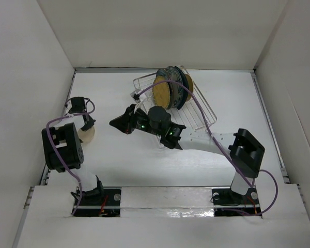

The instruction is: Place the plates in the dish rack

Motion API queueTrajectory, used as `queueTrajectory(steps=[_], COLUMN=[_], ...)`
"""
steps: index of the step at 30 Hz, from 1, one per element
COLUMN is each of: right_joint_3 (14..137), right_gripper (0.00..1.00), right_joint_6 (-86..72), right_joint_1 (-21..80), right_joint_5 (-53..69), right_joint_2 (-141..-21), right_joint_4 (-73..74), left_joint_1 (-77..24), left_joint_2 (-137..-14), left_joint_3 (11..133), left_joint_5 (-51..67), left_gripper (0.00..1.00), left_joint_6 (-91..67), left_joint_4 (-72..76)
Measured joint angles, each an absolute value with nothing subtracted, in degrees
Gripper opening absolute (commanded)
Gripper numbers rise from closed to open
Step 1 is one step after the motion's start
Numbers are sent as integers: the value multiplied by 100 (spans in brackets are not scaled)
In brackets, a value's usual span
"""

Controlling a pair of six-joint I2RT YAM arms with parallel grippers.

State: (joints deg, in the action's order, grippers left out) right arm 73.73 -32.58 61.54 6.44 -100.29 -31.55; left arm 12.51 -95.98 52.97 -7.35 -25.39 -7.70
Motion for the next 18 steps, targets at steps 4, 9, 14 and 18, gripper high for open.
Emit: queueTrajectory(steps=[4,9,14,18], right_joint_3=[7461,7430,7430,7430], right_gripper=[16,16,17,18], right_joint_6=[-3288,-3343,-3345,-3341], right_joint_1=[6018,5756,5607,5592], right_joint_5=[563,408,235,178], right_joint_2=[-10313,-10464,-10486,-10626], right_joint_4=[-3050,-2976,-2963,-2947], left_joint_1=[1066,777,703,711], left_joint_2=[-9568,-9391,-8847,-8394], left_joint_3=[5247,5035,4604,4418], left_joint_5=[-572,34,517,784], left_gripper=[0,0,0,0], left_joint_6=[-2569,-2665,-2714,-2714], left_joint_4=[-701,-589,-779,-886])
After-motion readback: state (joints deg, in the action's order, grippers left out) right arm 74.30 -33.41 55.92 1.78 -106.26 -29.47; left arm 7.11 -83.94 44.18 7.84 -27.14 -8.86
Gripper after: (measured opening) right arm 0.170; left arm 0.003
